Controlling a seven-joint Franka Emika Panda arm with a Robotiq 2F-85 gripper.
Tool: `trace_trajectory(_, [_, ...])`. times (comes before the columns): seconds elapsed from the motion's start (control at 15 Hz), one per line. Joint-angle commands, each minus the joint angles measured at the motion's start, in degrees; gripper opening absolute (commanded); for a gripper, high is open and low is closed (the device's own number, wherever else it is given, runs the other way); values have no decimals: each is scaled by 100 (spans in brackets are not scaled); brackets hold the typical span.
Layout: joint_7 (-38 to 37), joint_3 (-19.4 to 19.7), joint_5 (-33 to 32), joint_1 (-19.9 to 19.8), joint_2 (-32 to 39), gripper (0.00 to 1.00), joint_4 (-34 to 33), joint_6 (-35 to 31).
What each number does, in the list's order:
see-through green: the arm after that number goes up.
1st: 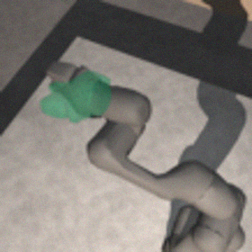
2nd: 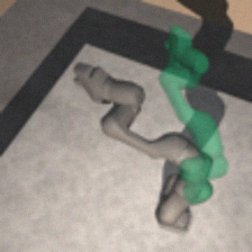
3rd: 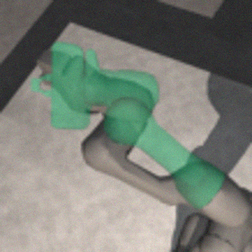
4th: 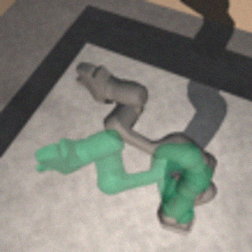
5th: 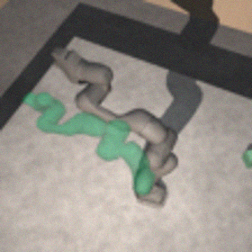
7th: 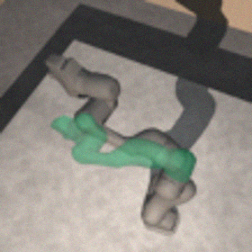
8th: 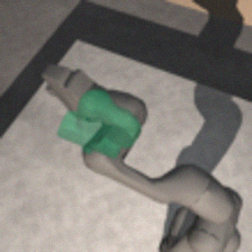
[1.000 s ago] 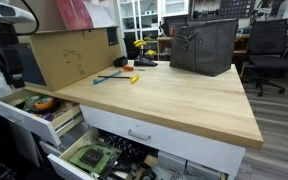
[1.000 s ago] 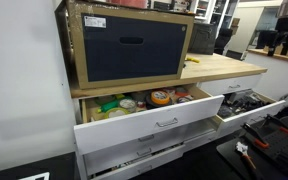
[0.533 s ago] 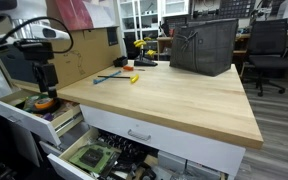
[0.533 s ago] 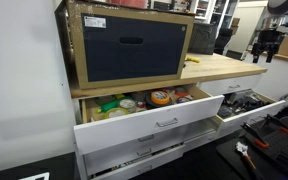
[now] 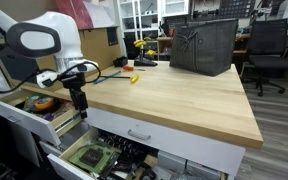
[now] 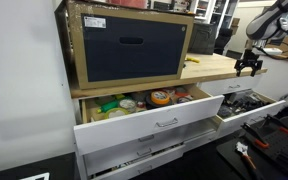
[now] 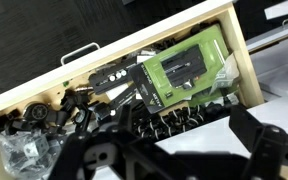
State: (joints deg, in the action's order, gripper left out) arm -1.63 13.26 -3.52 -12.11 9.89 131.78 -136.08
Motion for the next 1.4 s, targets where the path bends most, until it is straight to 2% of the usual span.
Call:
trace_trajectory(0.0, [-659,-136,326,109,932,100,-358,-669])
trace_trajectory(0.2, [-1086,-220,666,160,1637,100,-696,-947])
trace_trajectory(0.33, [-1147,-278,883,133,1898,100,-881,-830])
trace_trajectory(0.67, [-373,-47,-110,276,1608,100,-278,-836])
trace_trajectory(0.87, [-508,125,-296,248,1615,100,-202,-998])
trace_trajectory(1.07, [-547,215,-142,80,1654,100,-247,-1002])
trace_trajectory(1.33, [-453,132,661,-505,1892,100,-590,-799])
